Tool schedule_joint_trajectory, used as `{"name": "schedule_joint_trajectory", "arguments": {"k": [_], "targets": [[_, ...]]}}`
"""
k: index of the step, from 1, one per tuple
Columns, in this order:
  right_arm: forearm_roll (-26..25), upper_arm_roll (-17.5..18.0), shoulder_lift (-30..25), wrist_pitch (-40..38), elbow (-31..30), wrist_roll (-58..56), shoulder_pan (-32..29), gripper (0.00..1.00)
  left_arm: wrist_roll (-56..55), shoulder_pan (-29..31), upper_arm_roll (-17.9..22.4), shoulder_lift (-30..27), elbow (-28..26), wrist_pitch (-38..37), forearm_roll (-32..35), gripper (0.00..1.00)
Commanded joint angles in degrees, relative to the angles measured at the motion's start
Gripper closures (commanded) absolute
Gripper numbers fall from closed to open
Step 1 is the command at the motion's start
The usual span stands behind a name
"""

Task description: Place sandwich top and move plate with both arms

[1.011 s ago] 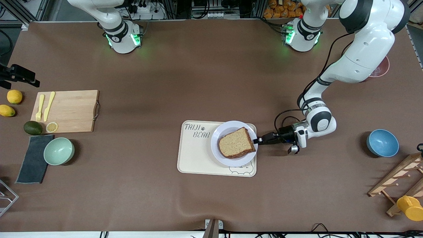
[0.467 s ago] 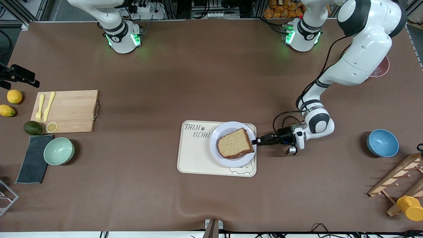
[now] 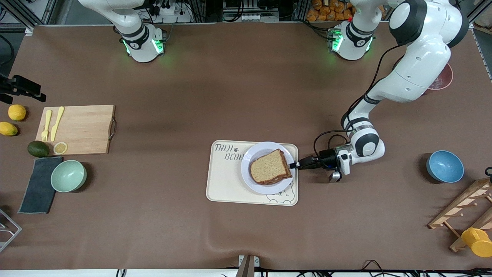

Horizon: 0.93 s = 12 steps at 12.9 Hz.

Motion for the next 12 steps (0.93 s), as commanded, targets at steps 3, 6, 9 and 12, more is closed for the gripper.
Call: {"name": "schedule_joint_trajectory", "arguments": {"k": [3, 6, 9, 12], "targets": [[-0.5, -0.01, 0.25, -0.12, 0.54, 0.95, 0.03, 0.0, 1.09, -0.39, 1.69, 2.55, 1.06, -0.03, 0.99, 0.0], [-0.5, -0.01, 0.25, -0.03, 0.54, 0.95, 0.03, 0.0, 0.56, -0.3, 1.96, 1.93, 0.98, -0.03, 1.08, 0.0], [-0.5, -0.01, 0.25, -0.03, 0.54, 0.95, 0.03, 0.0, 0.12, -0.04, 2.39, 1.23, 0.89, -0.03, 1.69, 0.0], [-0.5, -0.01, 0.25, -0.03, 0.54, 0.95, 0.11, 0.0, -2.59, 0.75, 2.48, 0.0, 0.8, -0.03, 4.85, 0.0]]}}
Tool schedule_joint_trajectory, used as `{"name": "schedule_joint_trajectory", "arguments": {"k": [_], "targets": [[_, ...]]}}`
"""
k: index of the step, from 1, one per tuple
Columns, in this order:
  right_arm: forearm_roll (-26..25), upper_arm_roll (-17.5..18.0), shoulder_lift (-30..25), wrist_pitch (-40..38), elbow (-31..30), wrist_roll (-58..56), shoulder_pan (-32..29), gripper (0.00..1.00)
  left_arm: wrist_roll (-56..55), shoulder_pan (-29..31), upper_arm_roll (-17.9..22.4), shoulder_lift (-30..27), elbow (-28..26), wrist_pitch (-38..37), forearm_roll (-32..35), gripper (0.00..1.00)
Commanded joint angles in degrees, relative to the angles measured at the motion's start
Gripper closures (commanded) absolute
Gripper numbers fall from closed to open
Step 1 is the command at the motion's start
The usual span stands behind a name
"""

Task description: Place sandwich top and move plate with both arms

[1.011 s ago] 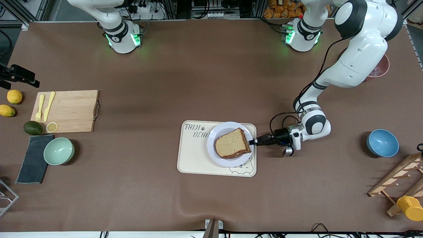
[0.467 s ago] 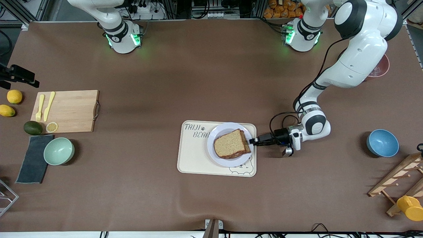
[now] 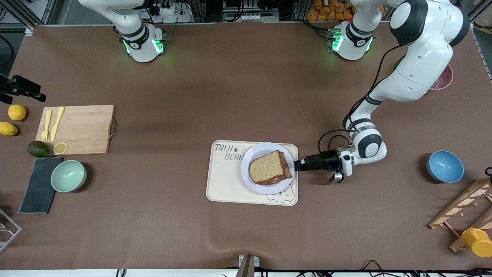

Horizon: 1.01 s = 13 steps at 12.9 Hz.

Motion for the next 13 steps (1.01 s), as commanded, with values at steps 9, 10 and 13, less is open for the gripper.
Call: {"name": "schedule_joint_trajectory", "arguments": {"k": [9, 10, 13], "targets": [[-0.59, 0.04, 0.19, -0.12, 0.54, 0.87, 0.12, 0.0, -17.49, 0.86, 2.95, -8.93, -0.74, 2.94, 14.42, 0.0], [-0.5, 0.04, 0.19, -0.12, 0.54, 0.87, 0.12, 0.0, -20.39, 0.86, 3.3, -10.25, -0.57, 2.94, 17.06, 0.0], [-0.5, 0.04, 0.19, -0.12, 0.54, 0.87, 0.12, 0.0, -27.86, 0.78, 4.0, -14.12, 0.05, 2.94, 24.79, 0.0]]}}
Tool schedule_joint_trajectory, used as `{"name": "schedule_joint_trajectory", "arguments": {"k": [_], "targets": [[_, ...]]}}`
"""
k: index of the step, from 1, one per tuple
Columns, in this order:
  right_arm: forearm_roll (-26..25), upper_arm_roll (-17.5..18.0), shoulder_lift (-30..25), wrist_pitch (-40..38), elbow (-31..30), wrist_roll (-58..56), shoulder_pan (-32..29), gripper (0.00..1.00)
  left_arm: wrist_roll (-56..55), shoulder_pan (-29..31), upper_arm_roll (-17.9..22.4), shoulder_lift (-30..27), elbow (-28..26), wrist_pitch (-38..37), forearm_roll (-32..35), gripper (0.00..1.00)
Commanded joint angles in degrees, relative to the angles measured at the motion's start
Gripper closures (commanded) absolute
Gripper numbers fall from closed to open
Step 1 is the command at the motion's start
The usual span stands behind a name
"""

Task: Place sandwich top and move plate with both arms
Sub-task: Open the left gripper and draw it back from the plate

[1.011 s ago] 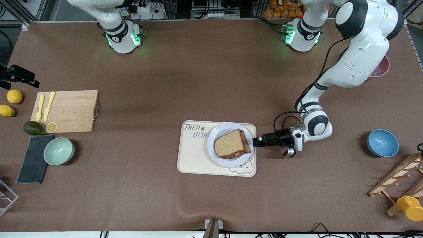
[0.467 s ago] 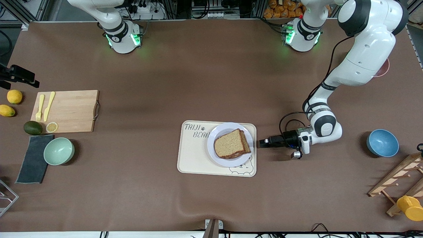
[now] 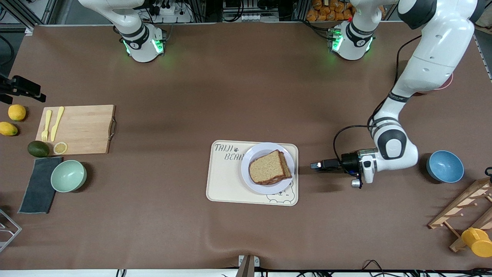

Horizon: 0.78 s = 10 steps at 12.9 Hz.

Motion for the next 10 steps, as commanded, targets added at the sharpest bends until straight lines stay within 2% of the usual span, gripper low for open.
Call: {"name": "schedule_joint_trajectory", "arguments": {"k": [1, 7, 10], "targets": [[-0.59, 0.04, 0.16, -0.13, 0.63, 0.87, 0.12, 0.0, -7.69, -0.36, 0.84, -5.18, -0.73, 0.72, 7.58, 0.0], [-0.68, 0.13, -0.1, -0.04, 0.72, 0.78, 0.29, 0.0, -23.35, 1.83, 1.28, -15.29, 1.38, -0.42, 30.7, 0.0], [-0.59, 0.13, -0.19, 0.84, 0.72, -0.01, 0.47, 0.0, -31.51, 1.93, 1.28, -19.25, 4.88, -4.97, 44.84, 0.0]]}}
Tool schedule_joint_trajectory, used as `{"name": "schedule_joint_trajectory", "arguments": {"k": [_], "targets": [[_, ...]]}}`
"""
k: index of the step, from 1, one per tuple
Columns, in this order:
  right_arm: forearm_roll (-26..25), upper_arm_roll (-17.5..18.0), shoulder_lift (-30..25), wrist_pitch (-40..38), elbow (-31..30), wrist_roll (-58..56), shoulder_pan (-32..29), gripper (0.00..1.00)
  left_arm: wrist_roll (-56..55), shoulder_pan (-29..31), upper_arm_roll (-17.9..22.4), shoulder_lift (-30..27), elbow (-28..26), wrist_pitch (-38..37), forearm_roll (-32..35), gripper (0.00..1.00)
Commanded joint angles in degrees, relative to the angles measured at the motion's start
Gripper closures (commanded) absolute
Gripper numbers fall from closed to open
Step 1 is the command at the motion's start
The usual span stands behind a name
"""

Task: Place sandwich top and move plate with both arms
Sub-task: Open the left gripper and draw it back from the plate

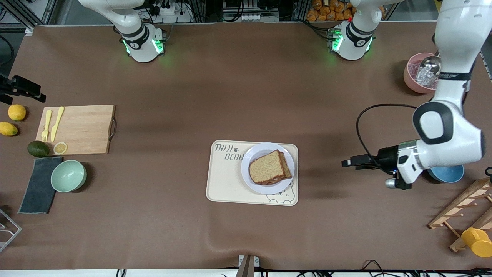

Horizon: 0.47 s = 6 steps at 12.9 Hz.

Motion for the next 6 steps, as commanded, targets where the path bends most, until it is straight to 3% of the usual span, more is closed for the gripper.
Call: {"name": "schedule_joint_trajectory", "arguments": {"k": [1, 6], "targets": [[-0.68, 0.03, -0.2, 0.42, 0.66, -0.07, 0.54, 0.0, -6.88, -0.09, 0.17, -4.06, 2.91, -5.97, 11.11, 0.0], [-0.15, 0.12, -0.11, 2.8, 0.3, -3.68, 1.06, 0.0, -12.42, -0.18, 0.26, -13.63, 4.59, -15.39, 28.52, 0.0]]}}
